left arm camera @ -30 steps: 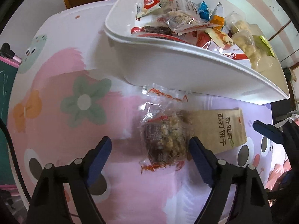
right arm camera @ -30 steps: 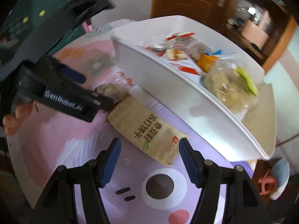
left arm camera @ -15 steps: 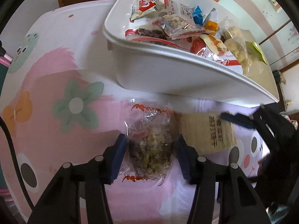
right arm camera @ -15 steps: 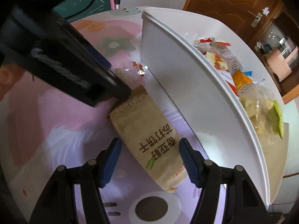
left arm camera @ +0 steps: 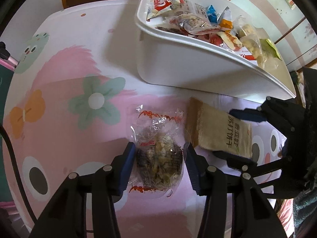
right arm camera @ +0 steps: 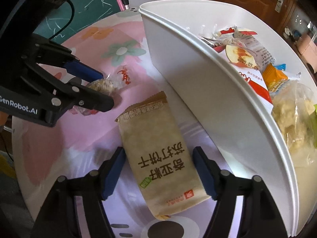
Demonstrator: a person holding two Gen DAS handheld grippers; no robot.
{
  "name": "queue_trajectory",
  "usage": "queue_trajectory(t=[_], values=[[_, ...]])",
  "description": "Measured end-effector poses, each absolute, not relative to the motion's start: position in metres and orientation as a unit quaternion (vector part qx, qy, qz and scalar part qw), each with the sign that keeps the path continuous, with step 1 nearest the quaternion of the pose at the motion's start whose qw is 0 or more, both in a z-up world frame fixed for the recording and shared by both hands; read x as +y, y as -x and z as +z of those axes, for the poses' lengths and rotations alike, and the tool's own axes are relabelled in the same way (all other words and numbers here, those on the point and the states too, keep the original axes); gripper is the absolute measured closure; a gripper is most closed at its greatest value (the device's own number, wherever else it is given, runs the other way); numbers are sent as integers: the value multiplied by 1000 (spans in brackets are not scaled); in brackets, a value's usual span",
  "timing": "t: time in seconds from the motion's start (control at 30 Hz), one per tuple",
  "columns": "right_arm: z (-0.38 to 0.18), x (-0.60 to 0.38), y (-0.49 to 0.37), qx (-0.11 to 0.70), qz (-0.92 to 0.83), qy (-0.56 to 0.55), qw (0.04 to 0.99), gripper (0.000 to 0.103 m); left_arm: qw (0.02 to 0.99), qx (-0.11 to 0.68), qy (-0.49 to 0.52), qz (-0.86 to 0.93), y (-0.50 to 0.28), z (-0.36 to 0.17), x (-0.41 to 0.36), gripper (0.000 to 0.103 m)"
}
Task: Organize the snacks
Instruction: 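Grasp the clear nut bag with left tool while right tool grasps beige cracker bag, then carry both bags over the white tray and open both tools to drop them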
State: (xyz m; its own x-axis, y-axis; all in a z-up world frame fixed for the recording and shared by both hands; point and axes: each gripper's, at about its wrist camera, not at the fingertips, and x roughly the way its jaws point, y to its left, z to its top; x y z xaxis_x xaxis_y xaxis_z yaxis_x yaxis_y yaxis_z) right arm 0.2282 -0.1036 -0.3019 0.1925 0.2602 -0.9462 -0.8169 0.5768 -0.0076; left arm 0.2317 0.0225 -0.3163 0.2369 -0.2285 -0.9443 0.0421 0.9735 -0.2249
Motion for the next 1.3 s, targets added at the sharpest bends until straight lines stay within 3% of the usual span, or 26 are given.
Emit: queue_trajectory(t=[0.27,0.7,0.9,1.3], values=[[-300,-112,-208,538,339,229,737,47,794,601,55,-68,-227,-304,-8,56],[-256,-167,-159,542,258,45,798,48,801,589,58,-89,-200,-266,-23,57],[-215,-183,-148,516,218,-20,828,48,807,575,81,-107,-185,-227,-23,57],[-126,-197,-151,458,192,-29,867,48,858,496,68,-117,-175,-115,-19,57]])
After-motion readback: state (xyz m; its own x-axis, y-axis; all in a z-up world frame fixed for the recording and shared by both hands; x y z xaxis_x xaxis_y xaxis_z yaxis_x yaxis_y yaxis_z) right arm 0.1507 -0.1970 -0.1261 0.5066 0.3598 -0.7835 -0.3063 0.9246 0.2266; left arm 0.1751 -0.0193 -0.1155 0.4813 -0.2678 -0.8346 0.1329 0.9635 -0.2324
